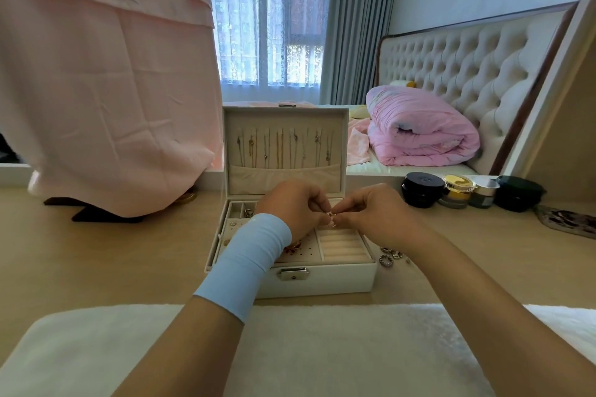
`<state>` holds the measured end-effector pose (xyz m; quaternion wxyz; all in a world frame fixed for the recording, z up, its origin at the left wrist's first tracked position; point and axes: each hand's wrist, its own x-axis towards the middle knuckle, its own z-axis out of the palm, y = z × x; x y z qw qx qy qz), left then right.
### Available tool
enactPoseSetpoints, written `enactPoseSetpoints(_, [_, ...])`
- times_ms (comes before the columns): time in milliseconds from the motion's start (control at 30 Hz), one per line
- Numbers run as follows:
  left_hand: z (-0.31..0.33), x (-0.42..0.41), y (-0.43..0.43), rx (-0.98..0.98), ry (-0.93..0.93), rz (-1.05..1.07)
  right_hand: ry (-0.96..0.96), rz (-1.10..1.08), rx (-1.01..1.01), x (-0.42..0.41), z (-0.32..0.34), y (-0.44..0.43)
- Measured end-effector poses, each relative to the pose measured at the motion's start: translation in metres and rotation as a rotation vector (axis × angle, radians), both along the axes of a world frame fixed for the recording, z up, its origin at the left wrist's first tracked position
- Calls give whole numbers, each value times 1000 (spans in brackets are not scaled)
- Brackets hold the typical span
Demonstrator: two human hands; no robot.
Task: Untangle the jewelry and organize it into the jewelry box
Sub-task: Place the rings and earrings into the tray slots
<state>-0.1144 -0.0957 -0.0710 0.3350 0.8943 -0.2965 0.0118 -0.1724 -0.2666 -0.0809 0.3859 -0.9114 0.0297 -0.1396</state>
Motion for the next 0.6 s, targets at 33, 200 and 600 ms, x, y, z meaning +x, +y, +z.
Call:
enactPoseSetpoints(33, [0, 0, 0, 26, -10, 3, 5, 8, -49, 0, 0, -1])
enactPoseSetpoints(200, [2, -2, -1, 79, 11, -35, 57, 58, -179, -1, 5, -6])
enactPoseSetpoints(600, [6, -5, 3, 242, 40, -89, 133, 107, -447, -12, 22, -1])
